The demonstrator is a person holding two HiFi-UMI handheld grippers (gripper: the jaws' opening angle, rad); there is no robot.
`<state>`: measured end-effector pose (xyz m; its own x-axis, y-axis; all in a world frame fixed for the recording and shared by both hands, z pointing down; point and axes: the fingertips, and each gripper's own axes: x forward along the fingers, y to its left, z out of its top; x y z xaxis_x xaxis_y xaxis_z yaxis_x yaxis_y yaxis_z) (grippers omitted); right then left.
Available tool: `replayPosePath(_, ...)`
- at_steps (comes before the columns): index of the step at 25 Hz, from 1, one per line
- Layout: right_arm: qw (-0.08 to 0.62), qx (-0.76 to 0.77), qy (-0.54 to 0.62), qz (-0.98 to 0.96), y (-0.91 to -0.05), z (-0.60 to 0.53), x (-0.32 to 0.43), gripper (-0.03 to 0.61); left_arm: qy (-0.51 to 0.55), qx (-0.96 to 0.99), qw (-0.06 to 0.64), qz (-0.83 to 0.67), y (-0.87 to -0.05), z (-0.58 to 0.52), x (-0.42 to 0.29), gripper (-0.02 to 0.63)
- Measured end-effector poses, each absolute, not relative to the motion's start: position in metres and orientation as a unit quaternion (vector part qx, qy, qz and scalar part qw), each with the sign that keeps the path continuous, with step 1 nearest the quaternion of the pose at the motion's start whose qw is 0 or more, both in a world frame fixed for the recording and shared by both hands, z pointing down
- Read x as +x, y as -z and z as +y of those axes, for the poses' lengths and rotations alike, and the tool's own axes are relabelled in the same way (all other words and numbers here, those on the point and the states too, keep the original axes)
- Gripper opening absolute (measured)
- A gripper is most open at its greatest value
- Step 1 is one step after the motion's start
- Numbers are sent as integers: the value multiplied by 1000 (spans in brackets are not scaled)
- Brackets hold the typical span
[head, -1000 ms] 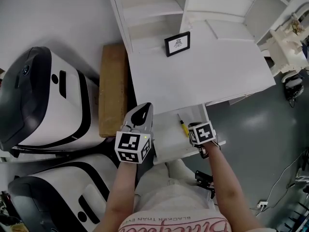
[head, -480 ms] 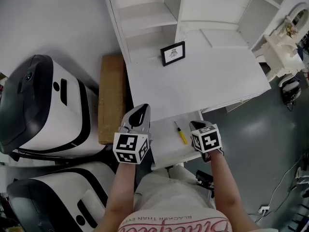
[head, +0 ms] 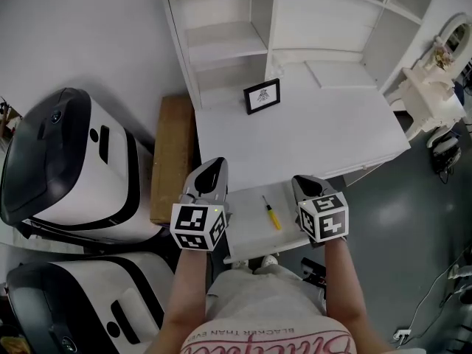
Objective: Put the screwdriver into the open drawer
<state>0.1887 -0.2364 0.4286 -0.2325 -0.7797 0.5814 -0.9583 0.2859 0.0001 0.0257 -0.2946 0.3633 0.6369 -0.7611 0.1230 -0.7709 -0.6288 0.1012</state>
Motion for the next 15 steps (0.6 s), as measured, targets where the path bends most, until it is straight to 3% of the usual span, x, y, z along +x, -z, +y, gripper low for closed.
replayPosePath(15, 136, 602, -62, -785, -315, -236, 203, 6, 10, 906, 7, -423, -289, -282, 43, 9)
